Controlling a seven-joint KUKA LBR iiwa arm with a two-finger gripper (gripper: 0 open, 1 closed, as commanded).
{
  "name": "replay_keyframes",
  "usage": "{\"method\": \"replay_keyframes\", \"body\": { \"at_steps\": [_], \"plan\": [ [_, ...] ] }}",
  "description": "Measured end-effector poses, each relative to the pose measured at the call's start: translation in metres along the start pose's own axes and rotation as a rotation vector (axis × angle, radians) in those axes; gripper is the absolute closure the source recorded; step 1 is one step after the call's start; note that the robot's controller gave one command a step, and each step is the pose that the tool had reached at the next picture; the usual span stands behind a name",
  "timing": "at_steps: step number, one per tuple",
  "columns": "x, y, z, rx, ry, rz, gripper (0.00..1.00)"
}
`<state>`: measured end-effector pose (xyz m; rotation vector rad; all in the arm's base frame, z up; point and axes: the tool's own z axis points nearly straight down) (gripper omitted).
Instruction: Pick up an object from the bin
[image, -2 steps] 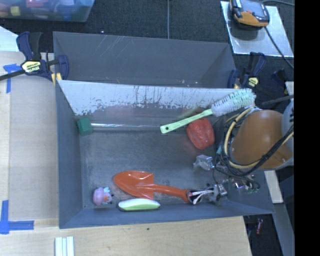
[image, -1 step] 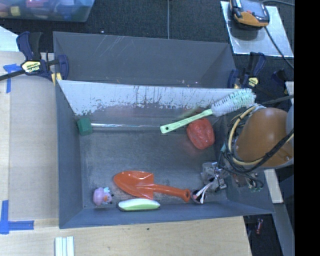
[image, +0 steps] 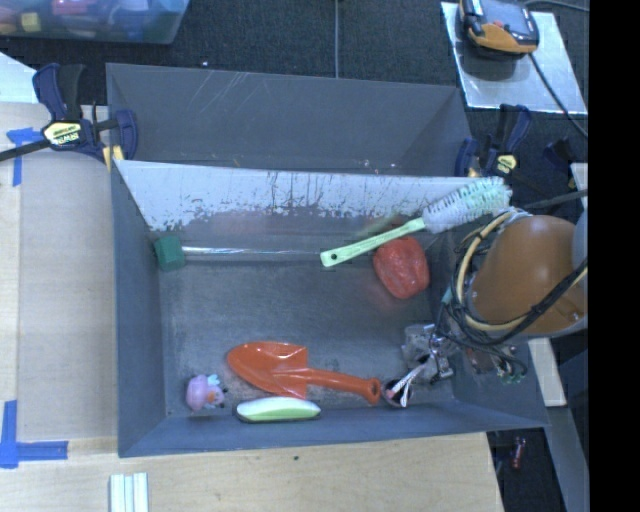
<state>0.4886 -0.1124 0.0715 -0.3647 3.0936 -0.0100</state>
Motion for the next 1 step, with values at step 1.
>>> {"method": "replay_keyframes", "body": {
  "at_steps": [1],
  "plan": [
    [0.0003, 0.0004, -0.0329, -0.002, 0.003, 0.0, 1.0]
  ]
}}
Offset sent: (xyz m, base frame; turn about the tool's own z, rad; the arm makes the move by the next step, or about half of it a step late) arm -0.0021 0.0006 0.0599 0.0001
